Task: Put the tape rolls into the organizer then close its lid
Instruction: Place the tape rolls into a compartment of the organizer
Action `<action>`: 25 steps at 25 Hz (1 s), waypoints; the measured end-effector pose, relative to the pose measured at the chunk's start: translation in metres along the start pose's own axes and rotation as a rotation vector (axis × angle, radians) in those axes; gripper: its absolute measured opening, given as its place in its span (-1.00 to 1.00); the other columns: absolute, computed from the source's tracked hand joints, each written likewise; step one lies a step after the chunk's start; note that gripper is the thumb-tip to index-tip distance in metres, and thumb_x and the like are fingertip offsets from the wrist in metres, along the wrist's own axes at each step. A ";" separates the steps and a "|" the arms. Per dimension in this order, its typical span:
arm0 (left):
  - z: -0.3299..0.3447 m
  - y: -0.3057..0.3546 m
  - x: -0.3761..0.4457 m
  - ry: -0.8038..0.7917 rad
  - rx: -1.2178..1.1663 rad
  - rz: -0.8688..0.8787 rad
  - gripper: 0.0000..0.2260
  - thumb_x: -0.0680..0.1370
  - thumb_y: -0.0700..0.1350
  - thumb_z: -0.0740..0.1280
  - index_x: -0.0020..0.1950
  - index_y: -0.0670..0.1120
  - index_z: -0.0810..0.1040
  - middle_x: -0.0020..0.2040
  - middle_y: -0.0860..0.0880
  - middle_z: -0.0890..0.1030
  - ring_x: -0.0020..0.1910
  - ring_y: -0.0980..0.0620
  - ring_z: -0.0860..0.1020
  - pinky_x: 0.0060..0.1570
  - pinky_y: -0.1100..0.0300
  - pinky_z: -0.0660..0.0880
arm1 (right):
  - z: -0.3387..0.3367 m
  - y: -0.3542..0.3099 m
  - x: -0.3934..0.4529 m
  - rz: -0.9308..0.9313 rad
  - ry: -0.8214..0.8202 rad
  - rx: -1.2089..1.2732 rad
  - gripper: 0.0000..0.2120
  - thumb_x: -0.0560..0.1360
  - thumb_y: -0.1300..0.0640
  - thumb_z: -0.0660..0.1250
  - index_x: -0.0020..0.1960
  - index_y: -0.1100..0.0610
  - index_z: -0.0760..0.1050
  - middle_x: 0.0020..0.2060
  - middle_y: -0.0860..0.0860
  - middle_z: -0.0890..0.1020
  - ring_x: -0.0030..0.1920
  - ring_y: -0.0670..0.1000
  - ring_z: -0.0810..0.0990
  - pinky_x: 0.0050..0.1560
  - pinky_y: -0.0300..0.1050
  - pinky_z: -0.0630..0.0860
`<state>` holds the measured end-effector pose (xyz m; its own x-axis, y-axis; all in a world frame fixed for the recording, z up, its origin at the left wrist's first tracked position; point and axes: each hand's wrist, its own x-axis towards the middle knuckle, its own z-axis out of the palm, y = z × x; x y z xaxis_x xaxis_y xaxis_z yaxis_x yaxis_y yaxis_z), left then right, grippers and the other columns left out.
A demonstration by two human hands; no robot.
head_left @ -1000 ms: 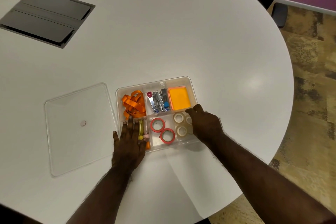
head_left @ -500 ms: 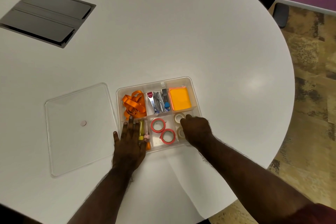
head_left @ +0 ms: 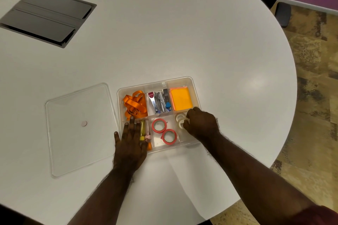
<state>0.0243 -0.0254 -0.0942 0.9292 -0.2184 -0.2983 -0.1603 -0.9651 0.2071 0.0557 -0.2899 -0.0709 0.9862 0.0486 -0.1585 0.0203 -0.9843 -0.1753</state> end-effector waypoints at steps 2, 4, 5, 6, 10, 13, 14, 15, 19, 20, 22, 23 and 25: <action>0.000 0.000 0.000 -0.002 0.006 0.005 -0.36 0.54 0.20 -0.06 0.56 -0.07 0.06 0.59 -0.12 0.01 0.56 -0.19 0.06 0.44 -0.38 0.07 | -0.001 0.000 0.006 0.117 -0.050 0.036 -0.76 0.53 -0.02 0.23 -0.02 0.14 0.54 -0.15 0.06 0.64 -0.21 0.12 0.63 -0.21 -0.09 0.53; 0.000 0.000 0.000 -0.004 0.007 0.002 -0.37 0.55 0.20 -0.06 0.56 -0.08 0.07 0.59 -0.13 0.02 0.55 -0.20 0.08 0.43 -0.38 0.08 | 0.001 -0.009 0.007 0.100 -0.005 -0.043 -0.81 0.49 0.02 0.32 -0.12 0.15 0.57 -0.26 0.06 0.65 -0.33 0.08 0.63 -0.31 -0.17 0.51; 0.000 0.000 0.000 -0.002 0.010 0.002 -0.37 0.55 0.20 -0.06 0.56 -0.09 0.07 0.59 -0.14 0.02 0.55 -0.20 0.09 0.42 -0.38 0.08 | 0.003 -0.013 0.006 0.085 0.069 -0.067 -0.83 0.40 0.05 0.45 -0.24 0.16 0.58 -0.38 0.05 0.63 -0.45 0.06 0.60 -0.41 -0.22 0.49; 0.000 0.000 0.000 -0.001 0.013 0.001 -0.37 0.55 0.20 -0.06 0.56 -0.09 0.08 0.59 -0.14 0.02 0.55 -0.20 0.09 0.42 -0.38 0.08 | 0.003 -0.016 0.005 0.091 0.124 -0.071 -0.80 0.32 0.08 0.54 -0.33 0.16 0.57 -0.47 0.04 0.60 -0.54 0.04 0.57 -0.48 -0.26 0.48; 0.002 0.000 0.000 0.010 0.016 0.012 -0.37 0.56 0.20 -0.04 0.55 -0.10 0.10 0.58 -0.14 0.05 0.54 -0.21 0.12 0.40 -0.38 0.08 | 0.011 -0.013 0.010 0.177 0.025 -0.025 -0.76 0.55 -0.03 0.30 -0.08 0.13 0.61 -0.20 0.05 0.68 -0.26 0.07 0.67 -0.23 -0.17 0.54; 0.003 -0.001 0.001 0.009 0.008 0.004 -0.36 0.55 0.22 -0.08 0.56 -0.08 0.07 0.58 -0.12 0.01 0.55 -0.18 0.08 0.43 -0.36 0.05 | 0.013 -0.002 0.009 0.175 0.026 0.145 -0.73 0.58 -0.05 0.24 0.12 0.08 0.59 0.04 0.04 0.68 -0.04 0.10 0.67 -0.05 -0.08 0.57; 0.003 -0.001 0.001 0.008 0.006 0.000 -0.35 0.54 0.23 -0.09 0.56 -0.07 0.06 0.59 -0.11 0.00 0.55 -0.18 0.06 0.44 -0.36 0.04 | 0.011 0.000 0.007 0.165 0.015 0.183 -0.72 0.55 -0.05 0.28 0.17 0.07 0.57 0.09 0.04 0.67 0.02 0.11 0.67 0.00 -0.04 0.58; 0.003 -0.001 0.002 0.007 0.001 -0.005 -0.35 0.54 0.23 -0.09 0.56 -0.07 0.05 0.59 -0.10 -0.01 0.56 -0.17 0.05 0.45 -0.36 0.04 | 0.010 0.002 0.005 0.143 -0.023 0.192 -0.68 0.54 -0.06 0.31 0.22 0.06 0.55 0.14 0.04 0.66 0.08 0.11 0.65 0.04 -0.01 0.58; 0.004 -0.001 0.002 0.007 -0.015 -0.006 -0.34 0.53 0.24 -0.10 0.56 -0.06 0.02 0.59 -0.09 -0.03 0.56 -0.16 0.03 0.46 -0.35 0.01 | 0.007 0.005 0.003 0.090 -0.201 0.132 -0.52 0.48 -0.07 0.39 0.35 0.05 0.43 0.26 0.04 0.59 0.20 0.13 0.60 0.16 0.05 0.55; 0.004 -0.002 0.002 0.004 -0.016 -0.009 -0.34 0.53 0.24 -0.10 0.56 -0.05 0.01 0.59 -0.08 -0.04 0.56 -0.16 0.02 0.46 -0.35 0.00 | 0.005 0.005 0.004 0.087 -0.227 0.129 -0.49 0.46 -0.07 0.41 0.35 0.05 0.41 0.27 0.04 0.58 0.20 0.13 0.59 0.17 0.05 0.55; 0.005 -0.002 0.002 0.003 -0.015 -0.013 -0.35 0.54 0.23 -0.09 0.57 -0.04 0.00 0.59 -0.07 -0.06 0.56 -0.15 0.00 0.46 -0.34 -0.01 | 0.001 0.002 0.004 0.081 -0.243 0.136 -0.44 0.42 -0.07 0.46 0.35 0.04 0.39 0.28 0.03 0.56 0.17 0.14 0.61 0.13 0.05 0.56; 0.005 -0.002 0.002 0.004 -0.016 -0.013 -0.36 0.55 0.22 -0.06 0.57 -0.04 0.00 0.60 -0.08 -0.06 0.57 -0.15 0.01 0.46 -0.34 -0.02 | -0.001 0.000 0.003 0.072 -0.240 0.133 -0.41 0.40 -0.07 0.48 0.35 0.03 0.38 0.28 0.03 0.56 0.14 0.15 0.62 0.10 0.05 0.57; 0.004 -0.001 0.002 0.005 -0.024 -0.016 -0.37 0.56 0.18 0.01 0.57 -0.05 0.01 0.60 -0.08 -0.05 0.57 -0.15 0.02 0.46 -0.34 -0.01 | -0.004 -0.004 0.000 0.039 -0.234 0.080 -0.39 0.41 -0.04 0.49 0.37 0.03 0.36 0.29 0.04 0.54 0.10 0.15 0.64 0.08 0.05 0.59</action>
<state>0.0249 -0.0253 -0.0991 0.9332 -0.2023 -0.2969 -0.1376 -0.9647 0.2247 0.0559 -0.2870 -0.0661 0.9207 0.0578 -0.3861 -0.0394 -0.9701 -0.2393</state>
